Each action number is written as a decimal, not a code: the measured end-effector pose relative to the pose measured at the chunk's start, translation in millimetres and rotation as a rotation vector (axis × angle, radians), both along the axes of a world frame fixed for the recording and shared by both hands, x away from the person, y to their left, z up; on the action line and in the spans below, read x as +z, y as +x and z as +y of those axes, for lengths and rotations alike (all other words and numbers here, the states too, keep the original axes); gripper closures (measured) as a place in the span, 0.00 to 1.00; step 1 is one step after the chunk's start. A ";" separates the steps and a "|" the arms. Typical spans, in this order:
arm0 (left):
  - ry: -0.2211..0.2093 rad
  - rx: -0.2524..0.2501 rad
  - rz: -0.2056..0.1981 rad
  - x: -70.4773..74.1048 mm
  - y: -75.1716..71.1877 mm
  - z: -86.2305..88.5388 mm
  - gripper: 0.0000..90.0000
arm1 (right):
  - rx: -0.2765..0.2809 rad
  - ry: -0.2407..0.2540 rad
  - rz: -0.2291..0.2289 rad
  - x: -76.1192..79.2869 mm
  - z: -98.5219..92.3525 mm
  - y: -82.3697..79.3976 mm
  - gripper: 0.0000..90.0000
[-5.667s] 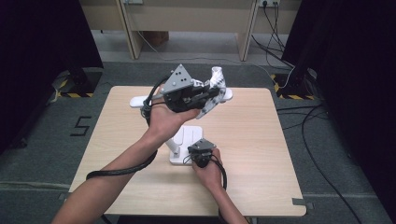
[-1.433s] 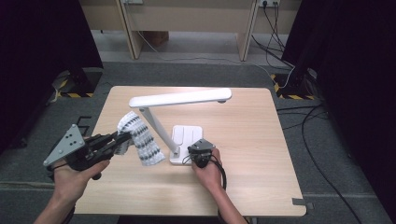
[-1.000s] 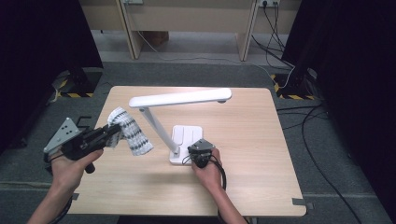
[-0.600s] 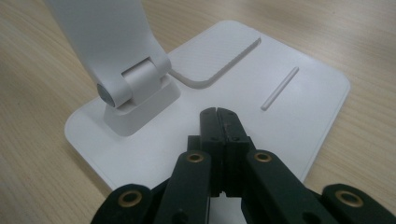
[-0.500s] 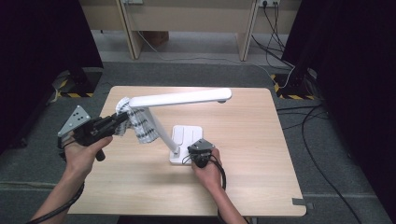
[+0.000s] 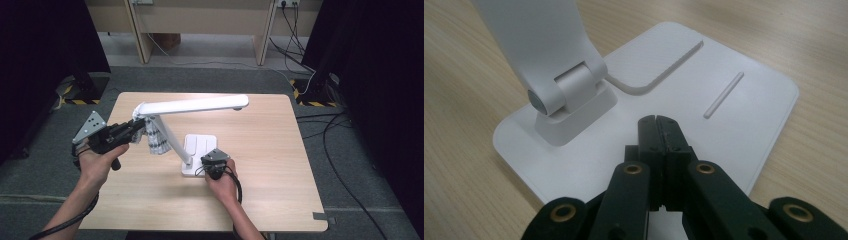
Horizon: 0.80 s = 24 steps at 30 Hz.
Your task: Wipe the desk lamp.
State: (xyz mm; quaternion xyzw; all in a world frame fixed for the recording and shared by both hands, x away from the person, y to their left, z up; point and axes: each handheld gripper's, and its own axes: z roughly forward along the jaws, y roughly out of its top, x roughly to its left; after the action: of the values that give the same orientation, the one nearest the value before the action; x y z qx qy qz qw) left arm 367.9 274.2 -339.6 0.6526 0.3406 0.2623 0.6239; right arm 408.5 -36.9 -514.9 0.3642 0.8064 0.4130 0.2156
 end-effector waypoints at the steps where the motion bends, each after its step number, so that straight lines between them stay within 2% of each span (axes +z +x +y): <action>1: 0.021 0.001 -0.014 0.1 0.0 -1.2 0.93 | 0.000 -0.001 -0.001 0.0 0.1 -0.1 1.00; 12: 0.055 0.004 -0.030 -4.5 1.3 -5.5 0.93 | 0.000 -0.001 -0.001 0.0 0.1 -0.1 1.00; 24: 0.059 -0.004 -0.011 -17.5 6.6 -9.9 0.93 | -0.001 0.001 0.001 0.0 0.0 0.0 1.00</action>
State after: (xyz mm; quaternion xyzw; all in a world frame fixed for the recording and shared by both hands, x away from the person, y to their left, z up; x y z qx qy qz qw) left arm 374.5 264.4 -357.1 0.6697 0.3280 0.2748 0.6069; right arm 408.5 -36.9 -514.9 0.3647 0.8062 0.4131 0.2153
